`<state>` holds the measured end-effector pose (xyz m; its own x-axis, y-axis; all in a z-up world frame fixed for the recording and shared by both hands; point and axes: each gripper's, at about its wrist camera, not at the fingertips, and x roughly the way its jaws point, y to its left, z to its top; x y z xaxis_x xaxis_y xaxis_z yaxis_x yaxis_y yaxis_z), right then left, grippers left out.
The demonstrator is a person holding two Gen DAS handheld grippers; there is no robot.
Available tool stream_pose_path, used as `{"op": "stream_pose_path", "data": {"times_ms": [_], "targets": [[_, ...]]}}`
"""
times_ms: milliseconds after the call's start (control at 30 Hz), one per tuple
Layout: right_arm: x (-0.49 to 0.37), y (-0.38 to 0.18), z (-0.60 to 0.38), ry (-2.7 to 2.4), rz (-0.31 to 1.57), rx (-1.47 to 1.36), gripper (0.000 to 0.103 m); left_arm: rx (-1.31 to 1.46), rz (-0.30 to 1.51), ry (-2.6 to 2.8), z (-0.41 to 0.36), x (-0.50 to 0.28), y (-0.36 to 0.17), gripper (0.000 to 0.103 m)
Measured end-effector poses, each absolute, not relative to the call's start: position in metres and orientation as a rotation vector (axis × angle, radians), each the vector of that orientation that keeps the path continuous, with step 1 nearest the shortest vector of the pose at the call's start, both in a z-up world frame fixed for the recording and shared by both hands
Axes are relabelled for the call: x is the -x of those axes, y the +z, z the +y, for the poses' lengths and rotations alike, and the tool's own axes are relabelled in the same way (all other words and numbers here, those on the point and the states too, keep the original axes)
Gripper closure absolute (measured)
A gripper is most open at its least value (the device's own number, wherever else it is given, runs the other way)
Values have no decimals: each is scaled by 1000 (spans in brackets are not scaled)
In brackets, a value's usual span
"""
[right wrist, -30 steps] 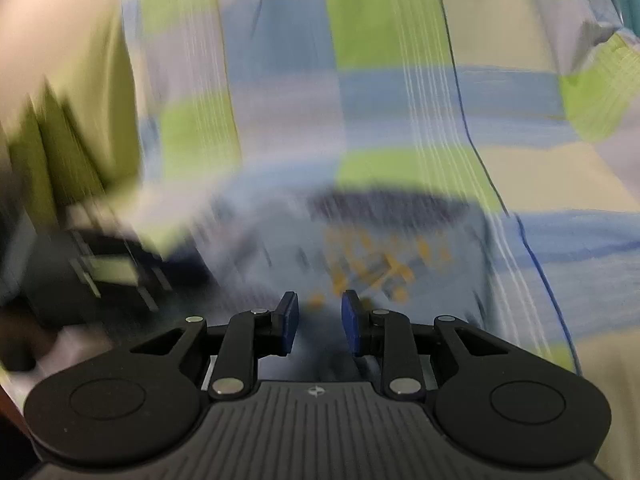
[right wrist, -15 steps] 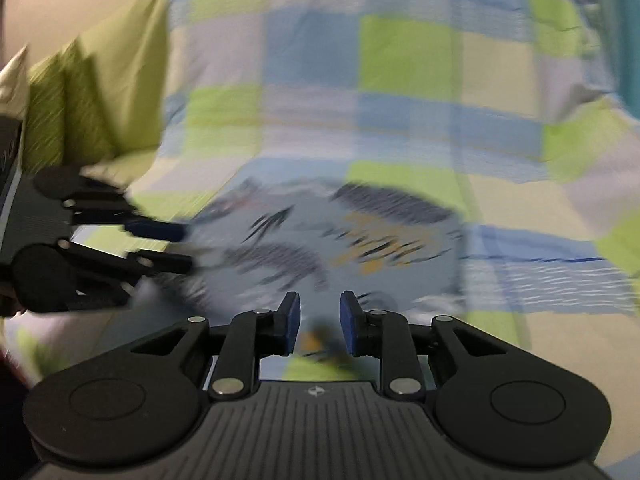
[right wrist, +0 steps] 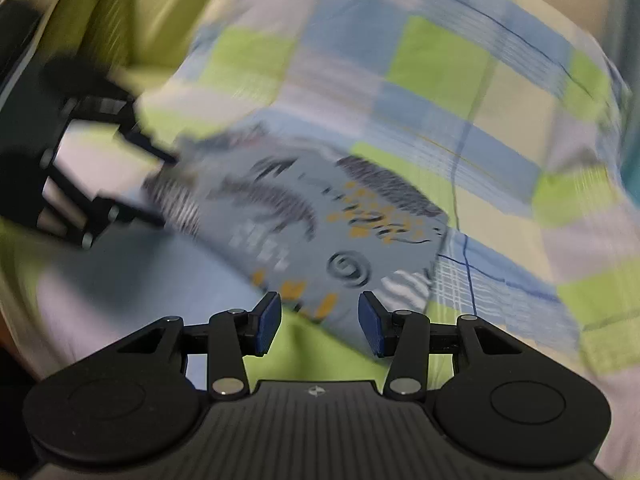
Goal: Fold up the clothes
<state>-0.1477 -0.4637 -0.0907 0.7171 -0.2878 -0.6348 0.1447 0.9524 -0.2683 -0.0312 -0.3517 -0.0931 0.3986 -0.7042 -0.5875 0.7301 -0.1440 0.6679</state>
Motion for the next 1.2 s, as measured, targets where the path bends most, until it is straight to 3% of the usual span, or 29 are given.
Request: {"op": "stream_pose_path", "data": {"times_ms": [100, 233, 533, 767, 867, 1000, 1200], "targets": [[142, -101, -448, -205, 761, 280, 57, -1232, -56, -1230, -365, 38, -99, 61], [128, -107, -433, -182, 740, 364, 45, -1259, -136, -1215, -376, 34, -106, 60], [90, -131, -411, -160, 681, 638, 45, -1213, -67, -1192, -365, 9, -107, 71], [87, -140, -453, -348, 754, 744, 47, -1210, -44, -1192, -368, 9, -104, 72], [85, -146, -451, -345, 754, 773, 54, -1217, -31, -1195, -370, 10, -104, 76], [76, -155, -438, -300, 767, 842, 73, -1226, -15, -1192, -373, 11, -104, 78], [66, -153, -451, -295, 755, 813, 74, -1222, -5, -1196, -374, 10, -103, 80]]}}
